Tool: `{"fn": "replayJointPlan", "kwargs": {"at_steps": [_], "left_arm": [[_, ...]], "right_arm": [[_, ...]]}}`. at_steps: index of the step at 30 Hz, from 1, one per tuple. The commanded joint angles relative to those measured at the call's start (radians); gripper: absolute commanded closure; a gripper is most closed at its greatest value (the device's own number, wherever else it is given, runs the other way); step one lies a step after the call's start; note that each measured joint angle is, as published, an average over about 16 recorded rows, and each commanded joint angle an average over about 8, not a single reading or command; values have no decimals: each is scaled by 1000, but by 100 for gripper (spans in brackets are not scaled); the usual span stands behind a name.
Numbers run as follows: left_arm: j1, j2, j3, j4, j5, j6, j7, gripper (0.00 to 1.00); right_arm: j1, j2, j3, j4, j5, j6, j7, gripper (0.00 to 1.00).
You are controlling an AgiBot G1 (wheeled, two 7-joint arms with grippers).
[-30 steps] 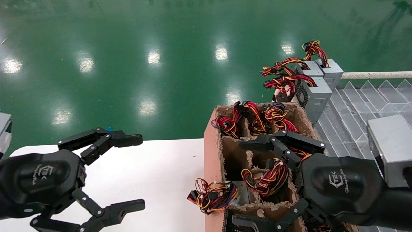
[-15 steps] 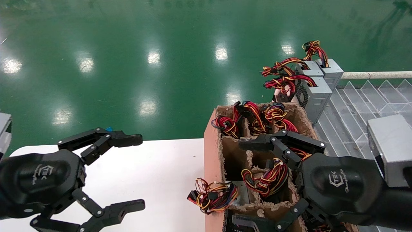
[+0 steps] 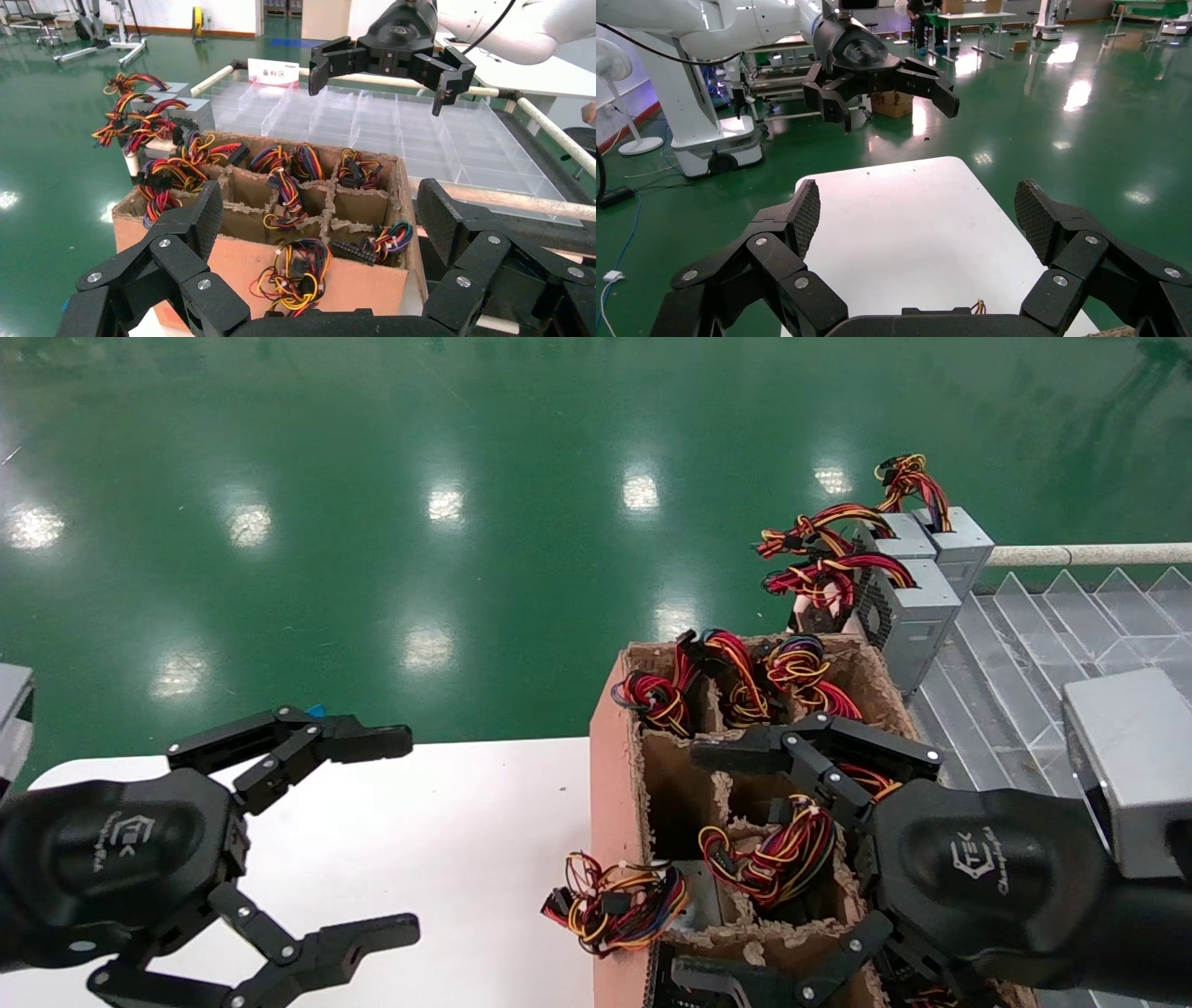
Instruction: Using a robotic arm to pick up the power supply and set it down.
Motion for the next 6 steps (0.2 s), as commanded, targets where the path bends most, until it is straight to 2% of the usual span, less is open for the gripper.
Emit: {"fn": "replayJointPlan", "kwargs": {"at_steps": [1,6], "left_arm": [[0,0,0,0,0,0,0,0],[0,0,0,0,0,0,0,0]], "right_arm": [[0,0,0,0,0,0,0,0],[0,0,0,0,0,0,0,0]]}}
